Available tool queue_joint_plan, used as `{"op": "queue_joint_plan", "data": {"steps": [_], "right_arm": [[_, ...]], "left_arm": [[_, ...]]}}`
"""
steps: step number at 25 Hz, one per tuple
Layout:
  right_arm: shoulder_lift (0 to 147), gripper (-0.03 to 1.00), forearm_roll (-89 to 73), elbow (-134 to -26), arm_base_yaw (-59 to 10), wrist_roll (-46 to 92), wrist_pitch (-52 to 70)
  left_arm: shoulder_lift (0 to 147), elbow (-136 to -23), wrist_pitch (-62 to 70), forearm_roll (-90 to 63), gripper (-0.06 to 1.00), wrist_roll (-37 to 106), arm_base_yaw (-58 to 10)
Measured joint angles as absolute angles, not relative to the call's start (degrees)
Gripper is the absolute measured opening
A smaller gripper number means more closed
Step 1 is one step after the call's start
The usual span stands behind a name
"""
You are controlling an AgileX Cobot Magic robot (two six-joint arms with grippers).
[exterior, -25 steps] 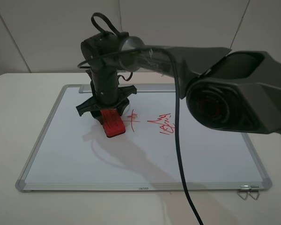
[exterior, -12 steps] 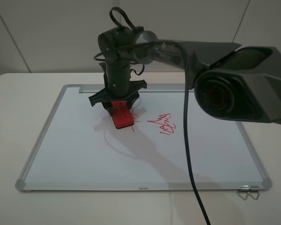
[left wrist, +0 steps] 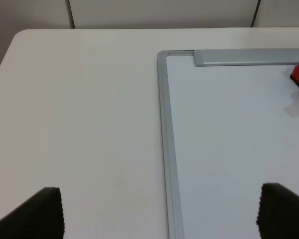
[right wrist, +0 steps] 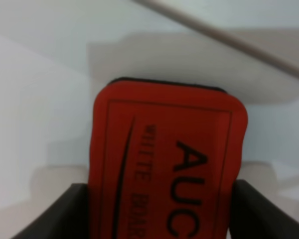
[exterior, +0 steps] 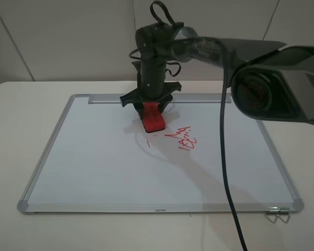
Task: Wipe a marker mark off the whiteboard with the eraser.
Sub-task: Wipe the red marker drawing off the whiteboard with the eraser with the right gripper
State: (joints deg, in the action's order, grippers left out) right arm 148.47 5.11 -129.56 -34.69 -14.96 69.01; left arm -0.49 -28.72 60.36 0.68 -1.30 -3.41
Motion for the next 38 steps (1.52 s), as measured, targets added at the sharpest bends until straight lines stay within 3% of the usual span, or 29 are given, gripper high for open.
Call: {"op": "queue_joint_plan", "data": {"steps": [17,38], "right_arm": [[144.42,0.49,4.58,-120.43,-35.68,-14.56,64.64],[144.12,0.49,5.75,-120.08,-48.78,-17.54,68.79]], "left_arm": [[-0.49,-28.72,60.36,0.63,0.77,-1.3,-3.41],[-0.49,-28.72,60.36,0.63,0.77,-1.3,-3.41]]}}
